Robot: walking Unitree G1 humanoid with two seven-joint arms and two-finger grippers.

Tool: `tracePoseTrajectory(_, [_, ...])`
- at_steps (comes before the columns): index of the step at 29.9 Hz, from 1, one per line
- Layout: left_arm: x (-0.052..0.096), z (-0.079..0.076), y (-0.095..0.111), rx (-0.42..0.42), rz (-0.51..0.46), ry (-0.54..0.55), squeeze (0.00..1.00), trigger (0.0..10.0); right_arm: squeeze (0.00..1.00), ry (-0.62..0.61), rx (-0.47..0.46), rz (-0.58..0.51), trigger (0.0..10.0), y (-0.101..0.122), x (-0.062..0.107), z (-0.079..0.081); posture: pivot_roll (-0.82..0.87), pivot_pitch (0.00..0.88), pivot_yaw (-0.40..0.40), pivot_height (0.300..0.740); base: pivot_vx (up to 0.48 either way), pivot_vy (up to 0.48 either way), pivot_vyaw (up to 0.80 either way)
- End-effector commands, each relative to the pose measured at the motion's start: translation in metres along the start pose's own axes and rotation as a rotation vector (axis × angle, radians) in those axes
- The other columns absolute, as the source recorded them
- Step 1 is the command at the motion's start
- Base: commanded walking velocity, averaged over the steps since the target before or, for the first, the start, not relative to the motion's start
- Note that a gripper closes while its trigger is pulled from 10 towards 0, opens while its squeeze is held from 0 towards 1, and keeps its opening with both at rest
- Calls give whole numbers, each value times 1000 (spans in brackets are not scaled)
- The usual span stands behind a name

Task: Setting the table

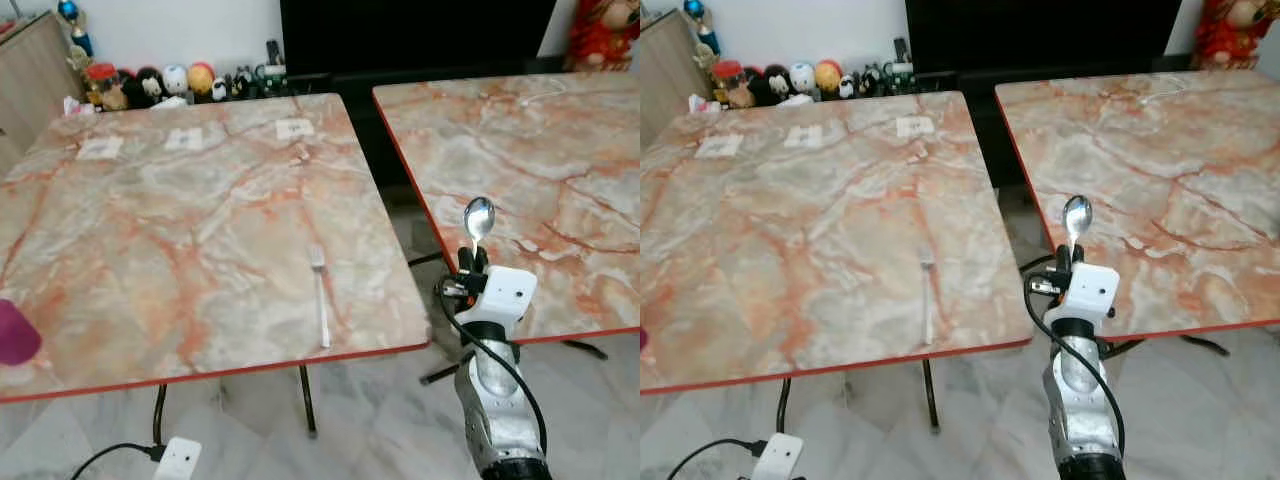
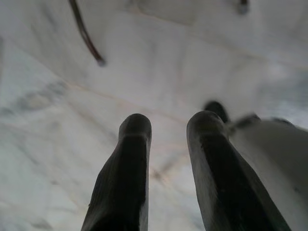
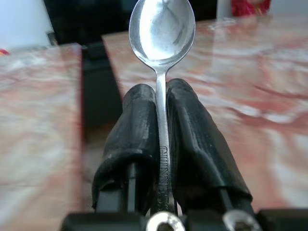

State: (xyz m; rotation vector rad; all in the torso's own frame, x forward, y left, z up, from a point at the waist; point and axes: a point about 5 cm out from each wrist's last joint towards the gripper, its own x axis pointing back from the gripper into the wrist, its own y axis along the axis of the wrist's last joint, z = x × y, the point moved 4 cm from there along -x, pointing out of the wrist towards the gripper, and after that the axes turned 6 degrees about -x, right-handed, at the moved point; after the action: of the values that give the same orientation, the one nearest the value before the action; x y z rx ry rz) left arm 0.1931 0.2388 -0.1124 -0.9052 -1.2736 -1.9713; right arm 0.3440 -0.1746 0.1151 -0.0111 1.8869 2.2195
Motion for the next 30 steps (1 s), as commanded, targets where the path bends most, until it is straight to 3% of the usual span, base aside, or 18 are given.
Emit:
tracePoseTrajectory(1, [2, -4, -14, 10, 48, -14, 0, 10000, 0, -3, -1, -14, 10000, 6, -2, 0, -124, 35, 59, 740, 0, -450, 0])
tracePoseTrajectory(12, [8, 2, -34, 23, 90, -9, 0, 10000, 0, -19, 5, -21, 10000, 10, -5, -5, -128, 32, 62, 740, 0, -444, 0])
tracePoseTrajectory(30, [4, -9, -24, 14, 83, -18, 0, 10000, 0, -57, 16, -43, 10000, 17, -9, -14, -135, 24, 65, 740, 0, -441, 0])
